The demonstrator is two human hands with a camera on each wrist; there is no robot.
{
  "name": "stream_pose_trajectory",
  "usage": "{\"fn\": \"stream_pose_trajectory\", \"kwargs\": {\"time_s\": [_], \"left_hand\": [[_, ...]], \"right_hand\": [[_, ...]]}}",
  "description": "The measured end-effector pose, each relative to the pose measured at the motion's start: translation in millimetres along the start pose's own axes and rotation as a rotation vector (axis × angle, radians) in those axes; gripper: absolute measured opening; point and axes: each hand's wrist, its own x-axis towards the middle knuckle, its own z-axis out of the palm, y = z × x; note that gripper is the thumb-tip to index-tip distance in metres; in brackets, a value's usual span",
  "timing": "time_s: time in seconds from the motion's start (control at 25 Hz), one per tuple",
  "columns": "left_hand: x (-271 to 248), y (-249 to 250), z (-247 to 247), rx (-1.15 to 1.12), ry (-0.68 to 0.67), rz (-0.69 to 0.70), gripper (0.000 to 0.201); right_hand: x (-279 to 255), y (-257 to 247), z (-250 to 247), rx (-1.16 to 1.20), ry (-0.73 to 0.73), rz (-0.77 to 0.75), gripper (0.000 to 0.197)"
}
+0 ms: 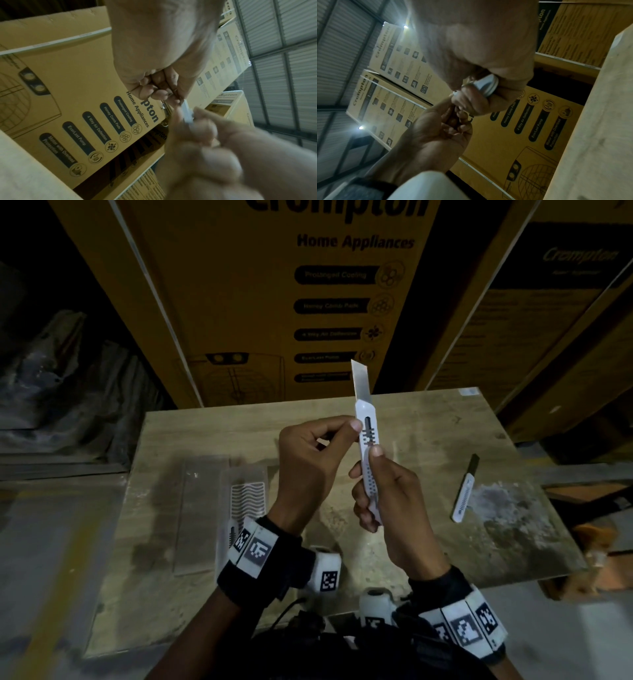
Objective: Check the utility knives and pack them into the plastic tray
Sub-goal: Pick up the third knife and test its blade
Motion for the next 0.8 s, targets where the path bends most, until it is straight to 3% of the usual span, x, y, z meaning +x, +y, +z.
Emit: {"fn": "stream_pose_trajectory", "kwargs": {"time_s": [0.12, 0.32, 0.64, 0.8], "left_hand": [[-1.9, -5.4, 1.1, 0.039, 0.025, -0.021, 0.01], [-1.0, -6.5, 15.8, 0.079, 0.059, -0.065, 0.01], [-0.5, -10.8, 65.4, 0.055, 0.184, -0.124, 0.011], [-7.2, -17.6, 87.6, 0.043, 0.209, -0.14, 0.012]], "right_hand": [[3.3, -1.7, -3.8, 0.009, 0.037, 0.05, 0.056], [14.6, -2.3, -16.1, -0.037, 0.05, 0.0, 0.055], [39.2, -6.1, -64.6, -0.053, -0.038, -0.033, 0.047], [47.2, -2.3, -88.6, -0.027, -0.176, 0.001, 0.044]]}}
